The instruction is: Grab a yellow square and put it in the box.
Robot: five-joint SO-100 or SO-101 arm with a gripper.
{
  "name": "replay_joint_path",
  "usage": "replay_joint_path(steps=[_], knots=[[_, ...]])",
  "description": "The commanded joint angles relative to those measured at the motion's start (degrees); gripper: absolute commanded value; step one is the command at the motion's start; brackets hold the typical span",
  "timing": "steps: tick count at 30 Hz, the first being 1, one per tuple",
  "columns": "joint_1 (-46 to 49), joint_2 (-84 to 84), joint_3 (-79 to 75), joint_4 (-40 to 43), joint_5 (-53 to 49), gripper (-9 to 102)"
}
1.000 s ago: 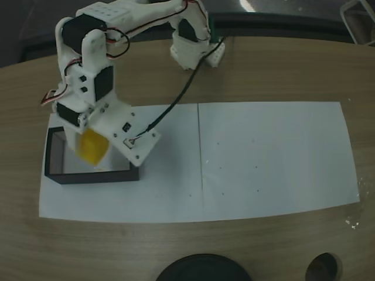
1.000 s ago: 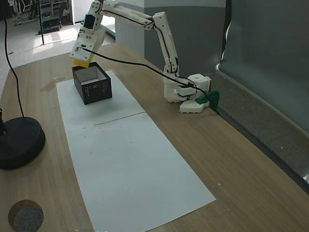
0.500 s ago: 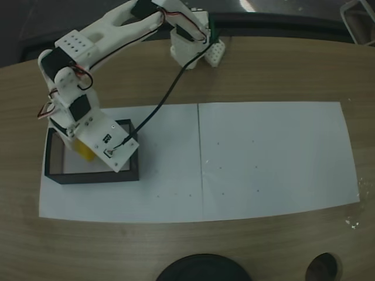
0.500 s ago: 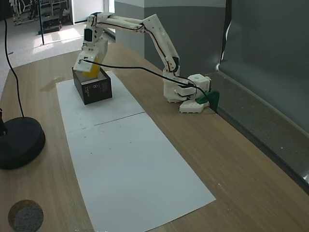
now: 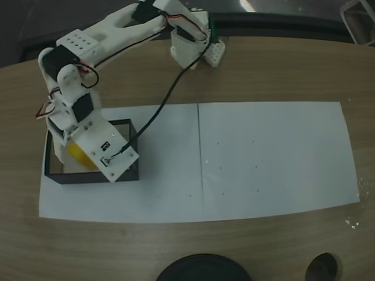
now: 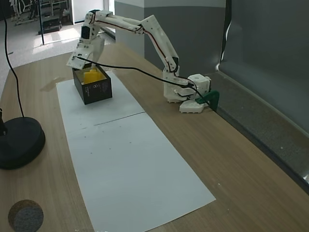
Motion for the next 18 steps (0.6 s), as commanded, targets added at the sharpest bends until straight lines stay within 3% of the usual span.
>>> replay_joint_path(steps=[1,5,12,18], knots=[[-4.92,12.39,-8.09,3.6,3.08,14],[-17.05,21.88,-6.59,3.96,4.48,4],[-40.61,38.41,12.39,3.87,4.83,0],[-44.12,56.69,30.41,1.41,4.22,0]])
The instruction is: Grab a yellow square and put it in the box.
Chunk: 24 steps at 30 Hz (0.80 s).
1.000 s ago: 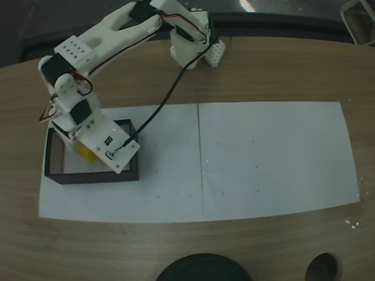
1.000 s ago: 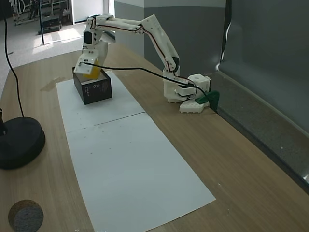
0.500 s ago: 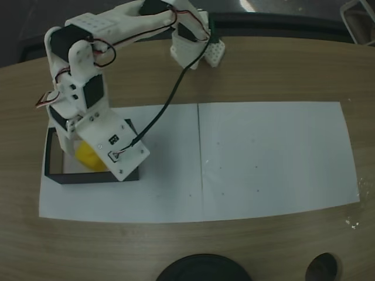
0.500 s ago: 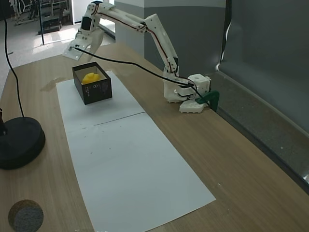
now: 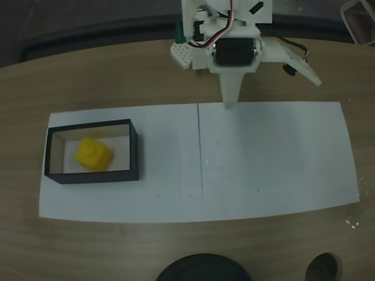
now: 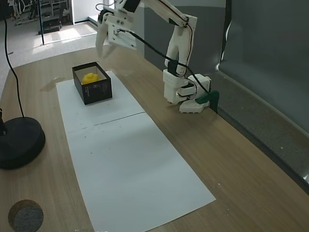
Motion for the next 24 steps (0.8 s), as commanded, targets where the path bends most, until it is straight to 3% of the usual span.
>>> replay_joint_path(steps=[1,6,12,24], knots=[[1.58,14.06,6.94,-2.46,-0.44,0],[7.91,33.13,30.85,-13.71,-5.45,0],[8.53,54.67,58.62,-25.4,-7.21,0],[9.05,77.87,81.83,-29.71,-6.94,0]])
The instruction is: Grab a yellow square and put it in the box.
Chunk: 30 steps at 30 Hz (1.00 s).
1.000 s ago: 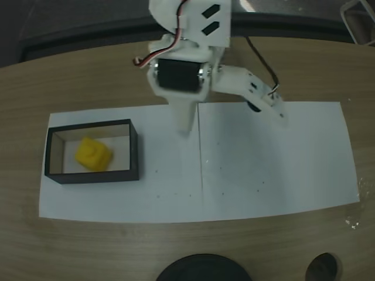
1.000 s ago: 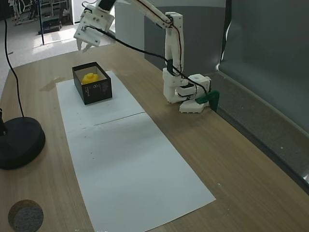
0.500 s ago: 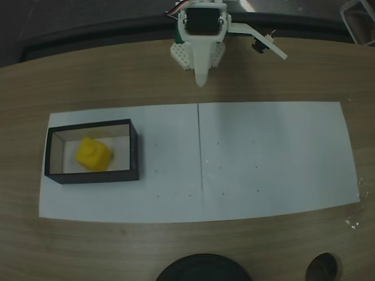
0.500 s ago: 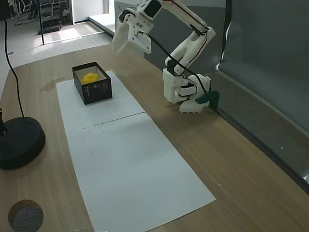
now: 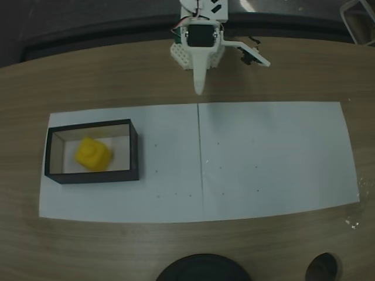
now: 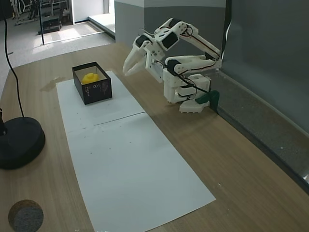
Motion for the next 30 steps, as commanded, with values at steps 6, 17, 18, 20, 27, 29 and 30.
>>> replay_joint_path(steps=[6,17,18,20,27,29,30], knots=[[-0.53,13.62,8.79,-1.05,0.0,0],[-4.04,13.36,24.52,-7.03,0.26,0],[-4.04,13.36,26.19,-7.38,0.26,0],[-3.78,13.36,26.37,-7.21,0.35,0],[-4.39,13.27,23.82,2.2,0.35,0],[-4.31,13.27,23.2,4.66,0.35,0],[-4.31,13.27,23.2,4.57,0.35,0]])
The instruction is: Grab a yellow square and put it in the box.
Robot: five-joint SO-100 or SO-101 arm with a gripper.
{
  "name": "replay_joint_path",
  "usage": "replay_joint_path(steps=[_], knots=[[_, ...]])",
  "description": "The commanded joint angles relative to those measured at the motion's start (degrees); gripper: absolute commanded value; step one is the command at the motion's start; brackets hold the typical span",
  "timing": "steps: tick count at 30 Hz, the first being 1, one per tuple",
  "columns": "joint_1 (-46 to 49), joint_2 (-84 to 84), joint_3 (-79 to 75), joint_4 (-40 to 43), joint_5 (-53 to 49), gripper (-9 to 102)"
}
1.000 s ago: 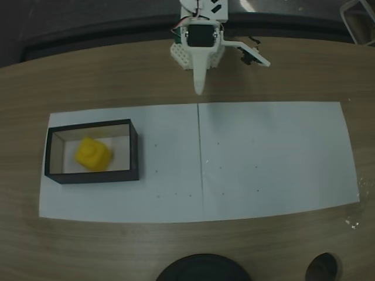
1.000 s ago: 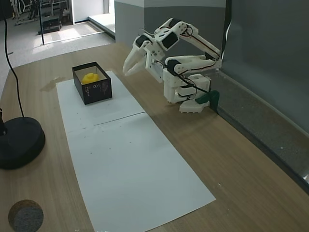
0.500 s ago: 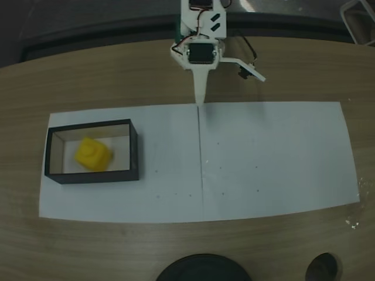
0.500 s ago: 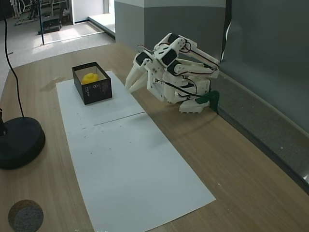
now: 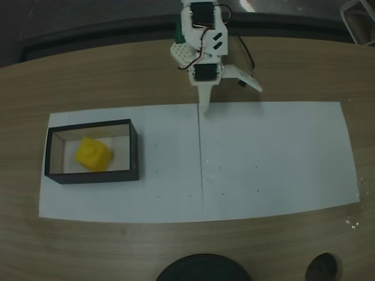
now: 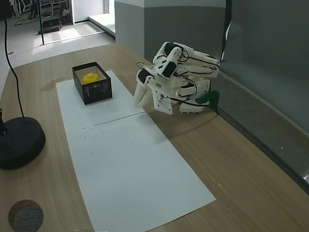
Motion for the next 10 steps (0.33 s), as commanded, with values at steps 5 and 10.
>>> replay_joint_path(steps=[5,10], knots=[[0.88,0.88,-3.34,0.88,1.85,0],[0.88,0.88,-3.34,0.88,1.85,0]])
